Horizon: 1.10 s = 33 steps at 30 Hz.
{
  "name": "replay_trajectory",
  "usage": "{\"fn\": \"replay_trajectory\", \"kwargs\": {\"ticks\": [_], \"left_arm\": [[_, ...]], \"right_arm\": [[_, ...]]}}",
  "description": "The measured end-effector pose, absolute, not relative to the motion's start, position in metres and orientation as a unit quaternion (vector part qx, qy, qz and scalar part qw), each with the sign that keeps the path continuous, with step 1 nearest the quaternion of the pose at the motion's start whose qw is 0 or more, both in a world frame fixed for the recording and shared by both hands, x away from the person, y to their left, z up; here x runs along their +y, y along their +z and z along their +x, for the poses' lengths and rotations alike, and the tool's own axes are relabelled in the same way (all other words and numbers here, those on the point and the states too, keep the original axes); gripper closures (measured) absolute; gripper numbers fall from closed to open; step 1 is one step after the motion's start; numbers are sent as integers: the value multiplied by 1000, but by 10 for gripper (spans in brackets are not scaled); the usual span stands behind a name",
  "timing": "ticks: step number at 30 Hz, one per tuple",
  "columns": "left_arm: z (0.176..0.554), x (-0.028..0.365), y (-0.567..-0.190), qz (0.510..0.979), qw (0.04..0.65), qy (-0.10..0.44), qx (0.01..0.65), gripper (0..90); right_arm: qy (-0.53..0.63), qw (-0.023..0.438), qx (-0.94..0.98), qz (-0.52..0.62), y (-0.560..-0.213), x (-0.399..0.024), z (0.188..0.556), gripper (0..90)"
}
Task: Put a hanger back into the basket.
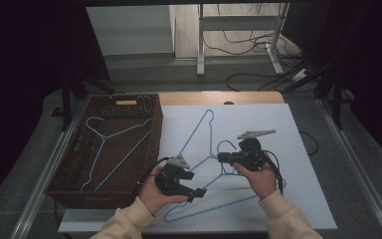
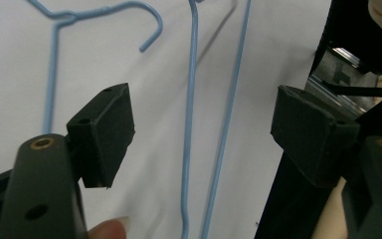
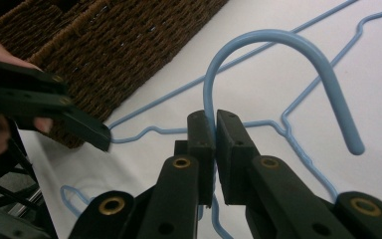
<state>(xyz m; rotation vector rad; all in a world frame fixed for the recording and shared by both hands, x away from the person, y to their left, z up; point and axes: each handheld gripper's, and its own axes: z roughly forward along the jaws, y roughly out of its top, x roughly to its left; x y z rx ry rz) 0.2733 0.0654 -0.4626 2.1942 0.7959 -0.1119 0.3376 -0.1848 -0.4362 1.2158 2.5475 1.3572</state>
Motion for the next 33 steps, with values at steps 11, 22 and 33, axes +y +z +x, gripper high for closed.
{"fn": "replay_trajectory", "kwargs": {"ticks": [11,22,33], "left_arm": [[284,45,-482,872,367,-58,319,442],[286,42,-487,875,366,-77,308,838],[280,55,-472,854,404,-85,315,861]], "right_arm": [[442,-5,815,375,-434,-183,336,854],[450,-16,818,358,-430,-181,332,851],[474,-10,809,347,-424,-185,330,600]]}}
